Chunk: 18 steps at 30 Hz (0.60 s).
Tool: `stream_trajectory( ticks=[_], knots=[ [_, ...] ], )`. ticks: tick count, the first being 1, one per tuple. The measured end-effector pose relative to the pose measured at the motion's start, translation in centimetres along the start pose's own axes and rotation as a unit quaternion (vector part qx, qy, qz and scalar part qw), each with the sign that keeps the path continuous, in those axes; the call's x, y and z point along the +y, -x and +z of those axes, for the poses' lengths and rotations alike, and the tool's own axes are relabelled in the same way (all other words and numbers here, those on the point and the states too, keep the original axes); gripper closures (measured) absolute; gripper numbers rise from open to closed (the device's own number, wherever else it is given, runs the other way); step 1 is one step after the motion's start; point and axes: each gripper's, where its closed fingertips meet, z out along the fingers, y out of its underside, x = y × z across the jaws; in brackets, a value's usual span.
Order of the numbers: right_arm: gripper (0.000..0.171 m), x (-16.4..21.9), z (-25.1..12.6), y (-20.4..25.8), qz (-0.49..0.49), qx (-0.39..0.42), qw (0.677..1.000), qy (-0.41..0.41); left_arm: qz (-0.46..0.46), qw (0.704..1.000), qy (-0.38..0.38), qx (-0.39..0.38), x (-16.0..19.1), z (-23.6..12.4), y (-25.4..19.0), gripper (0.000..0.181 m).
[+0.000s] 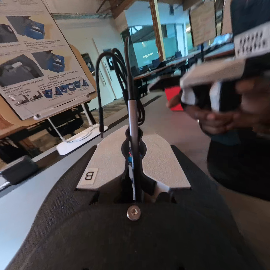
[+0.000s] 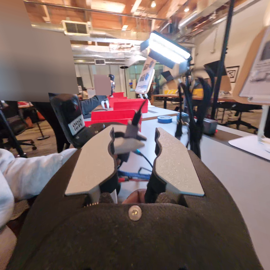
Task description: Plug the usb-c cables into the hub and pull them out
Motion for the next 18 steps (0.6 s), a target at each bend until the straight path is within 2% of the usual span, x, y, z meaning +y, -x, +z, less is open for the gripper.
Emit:
stream_trajectory(
  ticks=[3, 5, 8, 10, 13, 18],
  knots=[
    [0.121, -1.3, 1.8, -0.1, 0.05, -0.011, 0.999, 0.007, 0.063, 0.997, 0.037, -0.005, 1.1, 0.4, -0.6, 0.172],
    [0.118, -1.2, 2.7, -0.4, 0.08, -0.011, 0.997, 0.011, 0.103, 0.992, 0.052, -0.042, 1.5, 0.5, 0.0, 0.171],
    [0.132, -0.8, 2.8, -1.5, 0.092, 0.016, 0.995, -0.032, 0.108, 0.991, 0.064, -0.05, 1.9, 0.6, 0.3, 0.171],
    [0.138, -0.3, 2.6, -2.2, 0.133, 0.03, 0.989, -0.051, 0.128, 0.987, 0.079, -0.062, 2.3, 0.6, 0.5, 0.171],
    [0.134, 0.3, 2.3, -2.4, 0.178, 0.023, 0.982, -0.053, 0.161, 0.978, 0.1, -0.083, 2.8, 0.8, 0.7, 0.172],
    [0.13, 1.2, 2.4, -2.7, 0.198, 0.022, 0.979, -0.04, 0.161, 0.978, 0.108, -0.08, 3.2, 0.9, 0.7, 0.172]
  ],
)
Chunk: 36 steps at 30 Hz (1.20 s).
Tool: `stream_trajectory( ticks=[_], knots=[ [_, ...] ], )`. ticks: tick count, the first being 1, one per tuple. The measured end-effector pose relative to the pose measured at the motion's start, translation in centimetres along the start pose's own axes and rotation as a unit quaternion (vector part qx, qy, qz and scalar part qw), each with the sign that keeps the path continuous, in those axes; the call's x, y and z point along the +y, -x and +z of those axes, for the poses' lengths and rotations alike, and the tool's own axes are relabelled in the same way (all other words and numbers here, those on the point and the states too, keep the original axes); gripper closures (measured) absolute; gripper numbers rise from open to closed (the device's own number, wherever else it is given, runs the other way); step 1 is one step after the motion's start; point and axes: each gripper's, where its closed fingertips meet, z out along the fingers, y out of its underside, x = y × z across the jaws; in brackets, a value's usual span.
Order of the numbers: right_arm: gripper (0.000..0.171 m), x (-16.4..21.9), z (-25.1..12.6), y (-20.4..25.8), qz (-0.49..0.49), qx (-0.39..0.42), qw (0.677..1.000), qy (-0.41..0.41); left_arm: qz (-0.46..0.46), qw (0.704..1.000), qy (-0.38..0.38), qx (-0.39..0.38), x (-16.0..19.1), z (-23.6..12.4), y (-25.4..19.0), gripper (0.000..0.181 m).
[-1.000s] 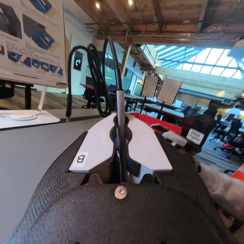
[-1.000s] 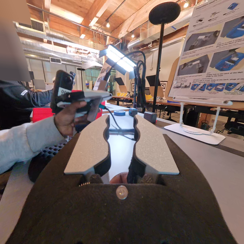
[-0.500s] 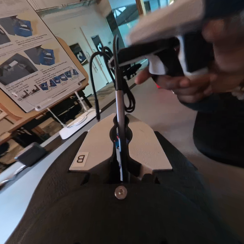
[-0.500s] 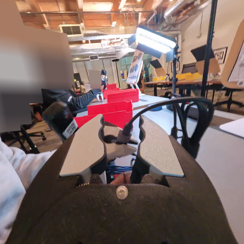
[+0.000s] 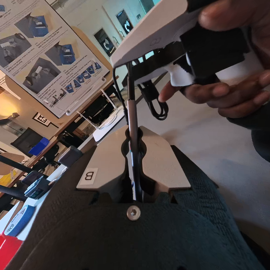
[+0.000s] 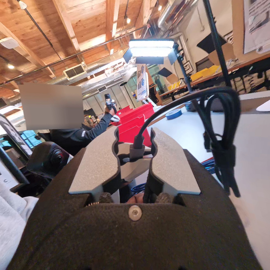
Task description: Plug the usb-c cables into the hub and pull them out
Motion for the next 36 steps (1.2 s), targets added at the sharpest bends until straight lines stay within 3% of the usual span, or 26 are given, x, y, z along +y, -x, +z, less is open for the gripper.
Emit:
stream_trajectory(
  ticks=[2, 5, 15, 19, 22, 26, 30, 36],
  knots=[
    [0.13, 0.8, 0.3, 0.2, 0.016, -0.012, 1.0, 0.018, 0.011, 1.0, -0.001, 0.002, -0.1, 0.0, -0.3, 0.172],
    [0.159, 0.9, 0.3, -0.4, 0.017, 0.007, 1.0, 0.015, 0.027, 1.0, -0.009, 0.006, -0.4, 0.0, -0.7, 0.171],
    [0.159, 1.0, 0.1, -0.6, 0.027, 0.005, 0.999, 0.024, 0.033, 0.999, -0.038, -0.012, -1.3, -0.2, -0.4, 0.159],
    [0.159, 1.2, 0.2, -0.6, 0.009, 0.013, 1.0, 0.026, 0.053, 0.998, -0.026, -0.016, -1.2, -0.1, -0.7, 0.168],
    [0.157, 1.2, 0.3, -0.3, 0.008, 0.006, 1.0, 0.024, 0.012, 0.999, -0.017, -0.032, -1.2, -0.2, 0.1, 0.17],
    [0.143, 1.4, 0.4, -0.3, 0.033, 0.004, 0.999, 0.024, -0.037, 0.998, -0.016, -0.037, -0.7, -0.3, 1.2, 0.171],
    [0.157, 2.0, 0.7, -0.9, 0.021, 0.029, 0.999, 0.029, 0.002, 0.999, -0.013, -0.031, -0.8, -0.1, 0.2, 0.171],
    [0.158, 2.8, 0.7, -0.5, -0.003, 0.029, 0.997, 0.066, 0.037, 0.998, -0.001, -0.044, -0.8, 0.1, 0.0, 0.169]
  ],
)
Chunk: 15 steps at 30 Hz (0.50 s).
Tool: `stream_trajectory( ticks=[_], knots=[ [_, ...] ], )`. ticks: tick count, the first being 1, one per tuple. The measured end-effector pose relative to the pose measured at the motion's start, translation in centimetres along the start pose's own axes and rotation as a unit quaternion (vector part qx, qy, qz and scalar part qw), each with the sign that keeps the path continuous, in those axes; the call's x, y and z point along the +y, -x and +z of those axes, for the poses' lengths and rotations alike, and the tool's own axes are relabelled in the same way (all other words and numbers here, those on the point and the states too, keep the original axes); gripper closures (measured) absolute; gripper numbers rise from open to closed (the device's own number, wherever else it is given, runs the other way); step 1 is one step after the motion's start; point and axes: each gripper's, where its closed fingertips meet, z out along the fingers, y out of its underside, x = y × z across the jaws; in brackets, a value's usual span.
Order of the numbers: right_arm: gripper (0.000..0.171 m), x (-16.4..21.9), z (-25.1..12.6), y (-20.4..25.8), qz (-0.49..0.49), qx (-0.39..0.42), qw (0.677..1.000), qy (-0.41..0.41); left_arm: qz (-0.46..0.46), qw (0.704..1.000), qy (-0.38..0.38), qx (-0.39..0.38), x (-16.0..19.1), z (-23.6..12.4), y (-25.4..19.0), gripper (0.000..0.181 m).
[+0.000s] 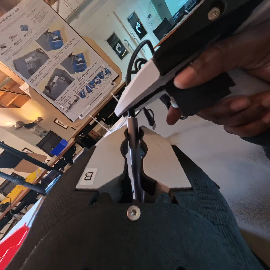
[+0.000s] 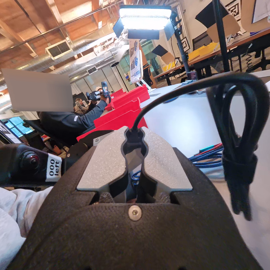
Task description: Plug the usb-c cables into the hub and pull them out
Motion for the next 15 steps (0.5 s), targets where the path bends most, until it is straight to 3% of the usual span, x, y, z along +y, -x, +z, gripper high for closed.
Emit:
stream_trajectory(
  ticks=[4, 15],
  knots=[
    [0.159, -0.44, -0.11, -0.28, -0.001, 0.012, 1.0, -0.003, -0.085, 0.996, 0.004, 0.04, -0.21, 0.12, -0.36, 0.172],
    [0.159, -0.92, -0.29, -0.49, -0.071, 0.054, 0.996, -0.015, -0.118, 0.992, 0.008, 0.053, -0.33, 0.0, -0.69, 0.172]
  ],
)
